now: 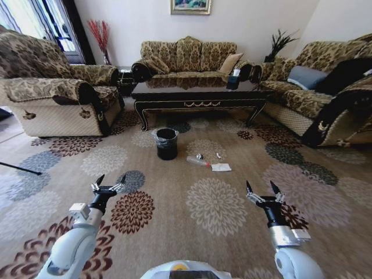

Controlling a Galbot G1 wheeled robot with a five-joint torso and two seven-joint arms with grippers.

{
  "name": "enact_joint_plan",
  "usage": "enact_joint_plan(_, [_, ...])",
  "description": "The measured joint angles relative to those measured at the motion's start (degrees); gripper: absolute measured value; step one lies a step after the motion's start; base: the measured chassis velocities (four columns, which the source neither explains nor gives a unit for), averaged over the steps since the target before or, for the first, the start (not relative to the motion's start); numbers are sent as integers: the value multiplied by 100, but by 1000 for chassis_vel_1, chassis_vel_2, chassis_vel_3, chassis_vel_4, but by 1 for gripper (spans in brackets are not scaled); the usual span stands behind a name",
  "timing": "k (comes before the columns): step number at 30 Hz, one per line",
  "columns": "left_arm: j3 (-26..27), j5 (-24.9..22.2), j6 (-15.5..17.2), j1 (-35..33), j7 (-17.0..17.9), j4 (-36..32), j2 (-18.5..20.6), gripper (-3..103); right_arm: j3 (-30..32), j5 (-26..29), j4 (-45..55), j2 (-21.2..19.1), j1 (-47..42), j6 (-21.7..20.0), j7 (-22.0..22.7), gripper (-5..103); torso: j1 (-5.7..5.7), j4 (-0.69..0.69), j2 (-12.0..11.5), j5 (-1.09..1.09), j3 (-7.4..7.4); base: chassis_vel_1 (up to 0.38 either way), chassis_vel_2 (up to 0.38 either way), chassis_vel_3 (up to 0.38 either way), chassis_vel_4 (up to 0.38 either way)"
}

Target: Move to the front of the table and pick up the trash from the floor, then place it into the trash bin.

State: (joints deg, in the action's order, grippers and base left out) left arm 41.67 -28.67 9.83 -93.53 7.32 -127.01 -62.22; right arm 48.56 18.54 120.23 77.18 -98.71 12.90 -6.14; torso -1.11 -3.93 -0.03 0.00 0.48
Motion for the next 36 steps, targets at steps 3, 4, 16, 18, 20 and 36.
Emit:
enact_joint_plan(3, [24, 202, -58, 13, -52, 78, 0, 100, -5, -1, -1, 7, 2, 2, 0, 100, -1, 1, -1, -1, 2, -175, 177, 183, -179])
enact_joint_plan(4, [24, 202, -58, 13, -52, 78, 0, 100, -5, -1, -1, 7, 2, 2, 0, 100, -1, 1, -1, -1, 2, -159, 173, 177, -178])
enact_joint_plan(16, [25, -62, -79, 49, 210, 67, -20, 100, -19, -3, -10, 9, 4, 4, -1, 100, 0, 0, 0, 0, 1, -153, 141, 140, -156])
enact_joint_plan(18, [30, -54, -80, 30, 203, 77, -17, 100, -41, -9, -13, 8, 15, 4, -1, 100, 0, 1, 0, -1, 2, -160, 171, 198, -173])
enact_joint_plan(20, [30, -54, -81, 26, 196, 78, -19, 100, -48, -11, -15, 8, 19, 4, -1, 100, -1, 1, 0, 0, 2, -167, 178, 175, -182])
enact_joint_plan(36, [37, -7, -77, 56, 172, 39, 13, 100, -133, -110, -33, 37, 31, 4, 0, 100, -1, 1, 1, 0, 3, -162, 162, 158, -162])
